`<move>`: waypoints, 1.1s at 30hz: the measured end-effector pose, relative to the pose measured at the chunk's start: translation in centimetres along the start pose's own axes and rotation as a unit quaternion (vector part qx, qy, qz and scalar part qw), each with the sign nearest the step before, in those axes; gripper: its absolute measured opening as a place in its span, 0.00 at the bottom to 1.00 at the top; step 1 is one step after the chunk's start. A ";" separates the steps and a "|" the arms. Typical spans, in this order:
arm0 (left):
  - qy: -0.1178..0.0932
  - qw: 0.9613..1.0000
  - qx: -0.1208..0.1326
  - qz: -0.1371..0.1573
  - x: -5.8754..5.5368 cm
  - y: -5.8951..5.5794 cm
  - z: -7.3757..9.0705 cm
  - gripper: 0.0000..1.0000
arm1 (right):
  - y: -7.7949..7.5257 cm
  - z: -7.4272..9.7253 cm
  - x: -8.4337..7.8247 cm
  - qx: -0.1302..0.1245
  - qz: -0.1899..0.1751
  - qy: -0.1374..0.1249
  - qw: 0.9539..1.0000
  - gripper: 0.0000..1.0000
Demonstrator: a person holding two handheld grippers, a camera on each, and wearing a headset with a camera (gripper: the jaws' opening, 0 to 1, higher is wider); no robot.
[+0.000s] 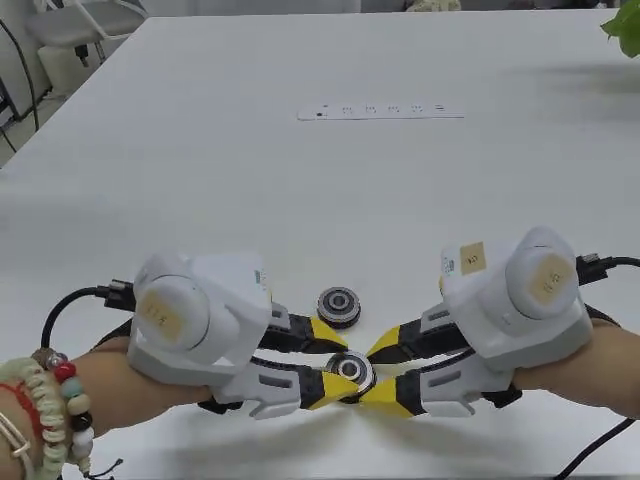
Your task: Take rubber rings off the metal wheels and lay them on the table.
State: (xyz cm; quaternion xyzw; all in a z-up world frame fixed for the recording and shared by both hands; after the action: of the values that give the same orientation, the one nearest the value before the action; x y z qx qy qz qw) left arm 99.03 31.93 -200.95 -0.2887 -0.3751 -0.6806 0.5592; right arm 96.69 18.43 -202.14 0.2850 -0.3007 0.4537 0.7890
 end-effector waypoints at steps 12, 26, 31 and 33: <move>-0.012 1.000 0.000 0.010 -0.2 0.1 0.2 0.08 | -0.1 0.2 -0.1 0.002 -0.013 0.000 1.000 0.17; -0.014 1.000 0.003 0.013 -0.4 0.0 0.3 0.08 | 0.3 -0.8 0.2 -0.016 0.006 -0.012 1.000 0.25; -0.014 1.000 0.003 0.013 -0.5 -0.1 0.3 0.08 | 0.3 -0.8 0.5 -0.014 0.016 -0.012 1.000 0.24; -0.015 1.000 0.003 0.013 -0.5 -0.1 0.3 0.08 | 0.1 -0.6 0.4 -0.012 0.014 -0.010 1.000 0.23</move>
State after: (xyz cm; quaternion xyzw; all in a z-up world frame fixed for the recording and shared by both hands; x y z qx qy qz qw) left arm 99.05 32.47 -201.19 -0.3017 -0.3816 -0.6678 0.5634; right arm 96.84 19.14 -202.22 0.2760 -0.3177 0.4587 0.7826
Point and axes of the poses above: the centre of the closed fingertips' face, and the gripper's own axes: z roughly backward along the fingers, y roughly to its left, x roughly out of its top, the point moved 9 cm from there along z, roughly backward along the fingers, and after that the axes turned 9 degrees about -z, right-handed, at the moved point
